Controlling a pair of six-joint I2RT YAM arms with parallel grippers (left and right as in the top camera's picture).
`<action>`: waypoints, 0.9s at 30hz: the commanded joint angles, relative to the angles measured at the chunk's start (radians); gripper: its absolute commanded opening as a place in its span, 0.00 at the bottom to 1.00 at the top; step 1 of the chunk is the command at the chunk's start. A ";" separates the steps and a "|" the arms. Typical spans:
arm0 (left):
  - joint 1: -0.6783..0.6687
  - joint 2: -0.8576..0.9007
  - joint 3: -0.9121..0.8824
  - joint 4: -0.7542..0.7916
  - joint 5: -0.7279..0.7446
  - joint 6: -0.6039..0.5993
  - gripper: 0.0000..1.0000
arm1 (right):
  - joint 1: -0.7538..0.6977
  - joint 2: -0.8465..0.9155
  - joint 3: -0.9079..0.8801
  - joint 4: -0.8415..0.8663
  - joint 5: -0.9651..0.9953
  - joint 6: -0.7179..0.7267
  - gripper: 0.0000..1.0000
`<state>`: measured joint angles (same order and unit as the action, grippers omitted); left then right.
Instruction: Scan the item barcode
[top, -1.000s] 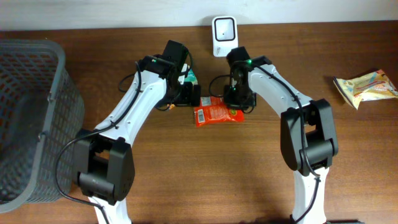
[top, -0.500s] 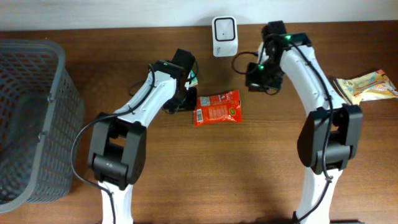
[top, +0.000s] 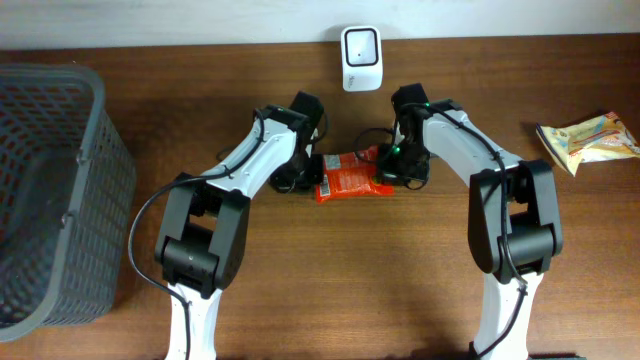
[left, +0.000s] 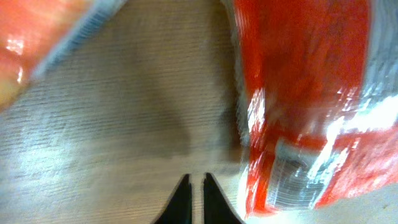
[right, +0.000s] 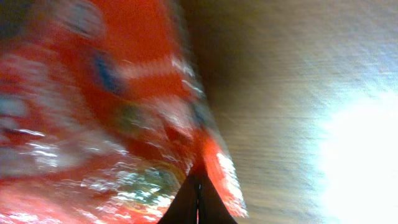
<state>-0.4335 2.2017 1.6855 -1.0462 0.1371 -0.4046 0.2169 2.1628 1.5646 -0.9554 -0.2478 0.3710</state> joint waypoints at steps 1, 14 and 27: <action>0.010 -0.019 0.063 -0.129 -0.022 0.006 0.03 | 0.003 -0.014 0.079 -0.105 0.132 0.005 0.04; 0.027 -0.206 0.127 -0.256 -0.063 0.068 0.90 | 0.003 -0.025 0.422 -0.499 0.129 -0.014 0.99; 0.087 -0.204 0.124 -0.121 -0.125 0.047 0.99 | 0.008 -0.010 0.421 -0.404 0.117 -0.058 0.99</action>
<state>-0.3492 2.0251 1.7939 -1.1748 0.0738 -0.3477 0.2173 2.1605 1.9675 -1.4017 -0.1280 0.3424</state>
